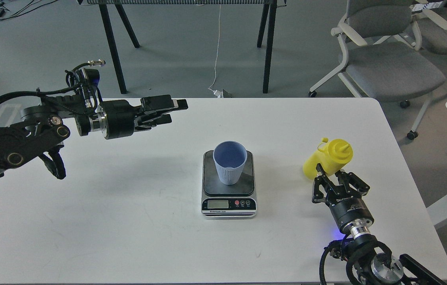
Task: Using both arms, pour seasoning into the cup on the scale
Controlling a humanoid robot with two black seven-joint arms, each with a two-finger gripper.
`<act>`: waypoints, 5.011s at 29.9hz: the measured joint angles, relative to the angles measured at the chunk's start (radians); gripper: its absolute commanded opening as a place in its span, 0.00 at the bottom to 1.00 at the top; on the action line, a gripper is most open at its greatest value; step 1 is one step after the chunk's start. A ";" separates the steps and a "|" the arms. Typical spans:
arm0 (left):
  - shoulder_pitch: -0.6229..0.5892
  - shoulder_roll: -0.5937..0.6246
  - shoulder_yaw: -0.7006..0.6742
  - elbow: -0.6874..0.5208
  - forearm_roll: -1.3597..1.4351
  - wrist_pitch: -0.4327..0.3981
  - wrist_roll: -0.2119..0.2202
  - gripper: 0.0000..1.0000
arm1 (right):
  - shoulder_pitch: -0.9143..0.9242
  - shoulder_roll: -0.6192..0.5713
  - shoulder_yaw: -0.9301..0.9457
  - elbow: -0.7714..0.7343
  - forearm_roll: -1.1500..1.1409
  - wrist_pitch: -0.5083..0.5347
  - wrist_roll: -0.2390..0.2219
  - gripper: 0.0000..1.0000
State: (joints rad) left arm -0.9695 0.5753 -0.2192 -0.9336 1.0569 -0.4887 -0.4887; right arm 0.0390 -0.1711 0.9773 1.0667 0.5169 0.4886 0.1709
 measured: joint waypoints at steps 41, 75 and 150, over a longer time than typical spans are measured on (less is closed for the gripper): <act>0.014 -0.002 0.002 0.000 0.002 0.000 0.000 1.00 | -0.027 -0.021 -0.006 0.037 -0.010 0.000 -0.008 0.95; 0.009 0.000 -0.017 -0.001 -0.015 0.000 0.000 1.00 | -0.199 -0.609 0.242 0.317 -0.056 0.000 -0.003 0.95; 0.085 0.163 -0.359 0.179 -0.482 0.000 0.000 1.00 | 0.761 -0.378 -0.375 -0.398 -0.227 0.000 0.008 0.97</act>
State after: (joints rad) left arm -0.8845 0.7387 -0.5782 -0.7549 0.5750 -0.4886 -0.4887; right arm 0.7999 -0.5490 0.6022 0.6689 0.2899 0.4887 0.1793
